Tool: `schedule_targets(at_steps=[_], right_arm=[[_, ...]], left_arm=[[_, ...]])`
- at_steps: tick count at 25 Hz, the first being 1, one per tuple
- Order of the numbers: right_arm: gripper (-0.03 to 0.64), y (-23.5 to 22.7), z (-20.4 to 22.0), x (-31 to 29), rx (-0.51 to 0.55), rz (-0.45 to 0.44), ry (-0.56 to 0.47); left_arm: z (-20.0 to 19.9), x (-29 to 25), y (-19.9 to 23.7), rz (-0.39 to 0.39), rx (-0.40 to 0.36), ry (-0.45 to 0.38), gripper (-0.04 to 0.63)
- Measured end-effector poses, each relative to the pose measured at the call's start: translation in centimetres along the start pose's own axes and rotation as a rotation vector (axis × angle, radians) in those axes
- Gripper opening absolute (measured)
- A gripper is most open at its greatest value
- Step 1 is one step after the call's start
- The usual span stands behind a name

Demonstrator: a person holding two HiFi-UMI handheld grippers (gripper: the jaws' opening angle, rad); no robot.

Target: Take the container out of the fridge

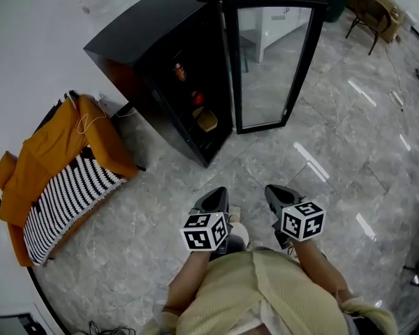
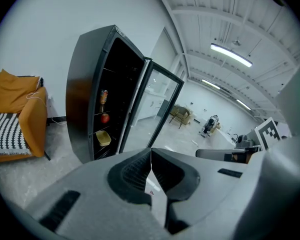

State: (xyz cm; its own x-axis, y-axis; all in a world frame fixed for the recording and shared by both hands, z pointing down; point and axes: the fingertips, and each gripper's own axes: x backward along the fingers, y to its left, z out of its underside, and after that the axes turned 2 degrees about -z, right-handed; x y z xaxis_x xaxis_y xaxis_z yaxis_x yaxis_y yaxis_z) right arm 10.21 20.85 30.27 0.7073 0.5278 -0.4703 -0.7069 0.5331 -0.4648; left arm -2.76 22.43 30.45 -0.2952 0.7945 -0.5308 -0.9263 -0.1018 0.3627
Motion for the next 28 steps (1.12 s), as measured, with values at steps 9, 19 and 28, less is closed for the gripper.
schedule_targets(at_steps=[9,19,28], right_arm=[[0.029,-0.3,-2.6,-5.0,-0.001,0.005,0.031],[0.029,-0.9,-4.8,-9.4,-0.018,0.045,0.041],[0.029,-1.3,-5.7,-11.9,-0.024,0.068,0.053]], left_arm=[[-3.1,-3.5,3.1,0.015,-0.008,0.033,0.023],[-4.7,-6.7,6.2,0.053,-0.021,0.089,0.023],[-6.0,-9.8,6.5,0.102,-0.074,0.102,0.023]])
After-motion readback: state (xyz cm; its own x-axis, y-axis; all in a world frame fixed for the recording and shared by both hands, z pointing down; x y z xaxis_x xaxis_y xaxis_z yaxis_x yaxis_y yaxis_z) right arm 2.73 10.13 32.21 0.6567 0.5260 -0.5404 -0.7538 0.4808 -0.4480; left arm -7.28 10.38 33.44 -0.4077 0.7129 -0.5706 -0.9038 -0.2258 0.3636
